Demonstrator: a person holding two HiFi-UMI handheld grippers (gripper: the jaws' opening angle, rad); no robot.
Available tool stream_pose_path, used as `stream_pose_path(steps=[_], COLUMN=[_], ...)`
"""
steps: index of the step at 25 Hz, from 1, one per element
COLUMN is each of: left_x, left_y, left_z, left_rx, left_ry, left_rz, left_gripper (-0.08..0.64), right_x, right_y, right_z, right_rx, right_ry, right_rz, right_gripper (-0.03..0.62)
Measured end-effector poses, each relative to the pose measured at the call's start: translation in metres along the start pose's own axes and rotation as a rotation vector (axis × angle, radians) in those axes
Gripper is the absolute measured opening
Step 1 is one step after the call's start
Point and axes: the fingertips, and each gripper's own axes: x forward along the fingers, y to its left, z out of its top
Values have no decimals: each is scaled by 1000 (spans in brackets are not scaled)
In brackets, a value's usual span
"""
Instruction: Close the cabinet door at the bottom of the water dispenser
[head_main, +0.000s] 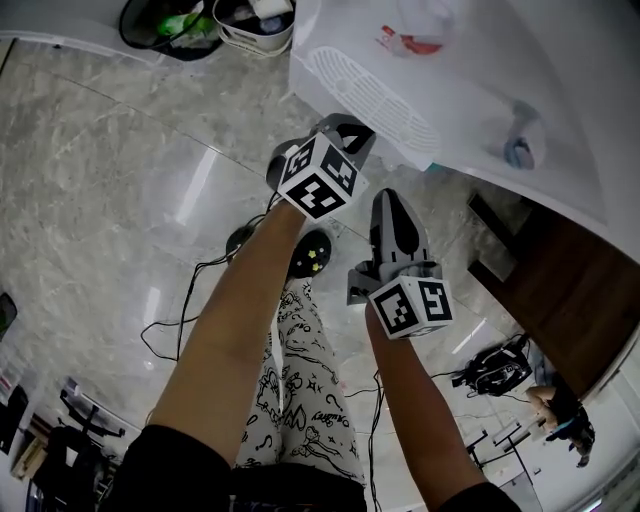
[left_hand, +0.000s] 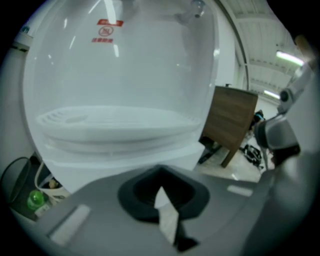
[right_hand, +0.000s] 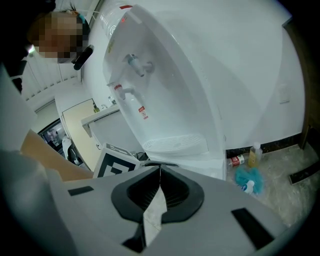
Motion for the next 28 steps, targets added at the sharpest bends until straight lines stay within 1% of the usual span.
stream_pose_path(steps=[4, 7, 13, 16, 18, 20, 21, 23, 24, 26, 28], left_x=[-3, -11, -32, -52, -69, -92, -107, -138, -154, -189, -227], left_y=[7, 9, 9, 0, -12, -23, -27, -35, -41, -53, -70], left_z=[3, 3, -1, 4, 10, 21, 28, 45, 54, 76, 103], left_rx=[-4, -11, -56, -80, -81, -70, -66, -75, -82, -87, -79], left_ry=[-18, -21, -19, -47, -77, -109, -127, -168, -187, -221, -259], left_rz=[37, 50, 67, 67, 59, 60, 67, 87, 95, 109, 111], left_gripper=[-3, -3, -3, -3, -3, -3, -3, -3, -3, -3, -3], right_x=[-3, -7, -12, -20, -28, -37, -41, -52, -60, -80, -106], right_y=[4, 3, 5, 11, 13, 18, 23, 37, 45, 66, 97], right_z=[7, 9, 17, 25, 32, 38, 40, 45, 50, 67, 89], right_rx=[30, 26, 34, 21, 0, -41, -78, -159, -181, -183, -189], right_ry=[-21, -24, -39, -55, -63, -56, -41, -6, 0, -17, -39], right_rz=[7, 5, -22, -22, -23, -19, -10, 7, 15, 48, 115], right_gripper=[17, 17, 17, 17, 17, 17, 17, 17, 17, 17, 17])
